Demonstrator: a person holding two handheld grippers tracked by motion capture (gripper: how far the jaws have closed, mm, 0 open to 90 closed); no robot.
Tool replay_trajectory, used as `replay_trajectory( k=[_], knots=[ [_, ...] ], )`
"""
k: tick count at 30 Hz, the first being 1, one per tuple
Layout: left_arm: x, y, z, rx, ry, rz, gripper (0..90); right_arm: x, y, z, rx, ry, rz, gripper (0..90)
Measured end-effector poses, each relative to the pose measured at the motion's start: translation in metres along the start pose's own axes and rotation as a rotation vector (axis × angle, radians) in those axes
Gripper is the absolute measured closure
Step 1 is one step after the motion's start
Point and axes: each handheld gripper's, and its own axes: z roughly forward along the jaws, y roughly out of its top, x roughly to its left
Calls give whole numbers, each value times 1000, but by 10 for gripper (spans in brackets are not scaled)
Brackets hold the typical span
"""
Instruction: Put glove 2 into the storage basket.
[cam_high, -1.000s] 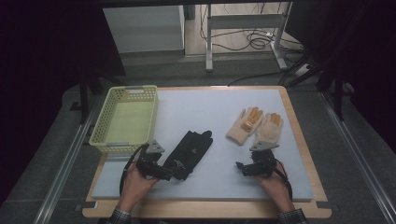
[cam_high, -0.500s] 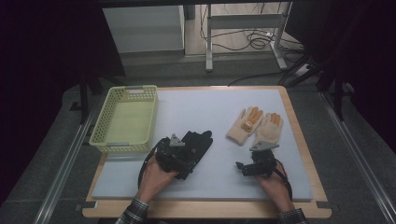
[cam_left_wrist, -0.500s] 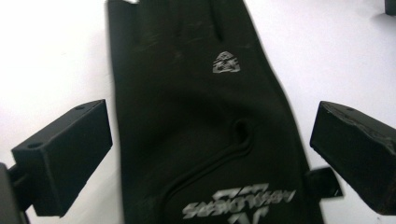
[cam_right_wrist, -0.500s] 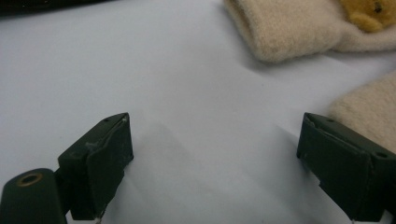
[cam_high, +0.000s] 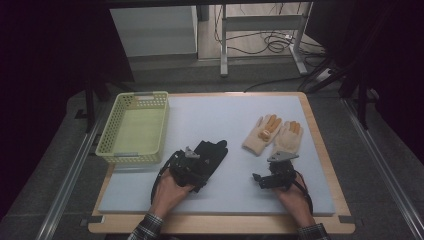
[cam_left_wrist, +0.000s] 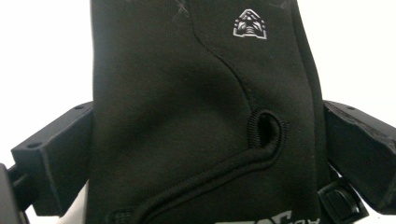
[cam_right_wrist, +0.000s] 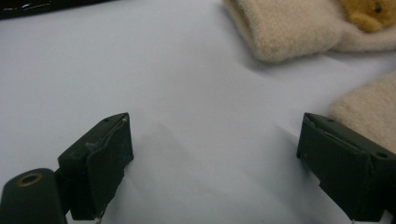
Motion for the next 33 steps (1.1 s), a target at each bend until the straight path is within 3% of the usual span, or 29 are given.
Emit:
replay_trajectory(
  k=[2, 10, 15, 18, 21, 23, 27, 33],
  knots=[
    [-6, 1, 1, 9, 20, 26, 0, 0, 0, 0, 0, 0, -1, 101],
    [-5, 5, 0, 39, 11, 25, 35, 0, 0, 0, 0, -1, -1, 100],
    [0, 10, -8, 62, 22, 11, 319, 0, 0, 0, 1, -1, -1, 101],
    [1, 12, -10, 65, 28, 23, 490, 0, 0, 0, 1, -3, -2, 100],
    [-1, 14, -11, 62, 40, 53, 604, 0, 0, 0, 1, -3, -2, 100],
    [0, 15, -13, 58, 27, 51, 661, 0, 0, 0, 1, -3, -3, 100],
    [8, 18, -16, 48, -12, 40, 689, 0, 0, 0, 1, -3, -3, 100],
    [18, 30, -31, 1, -6, 17, 689, 0, 0, 0, 1, -3, -3, 100]
  ],
)
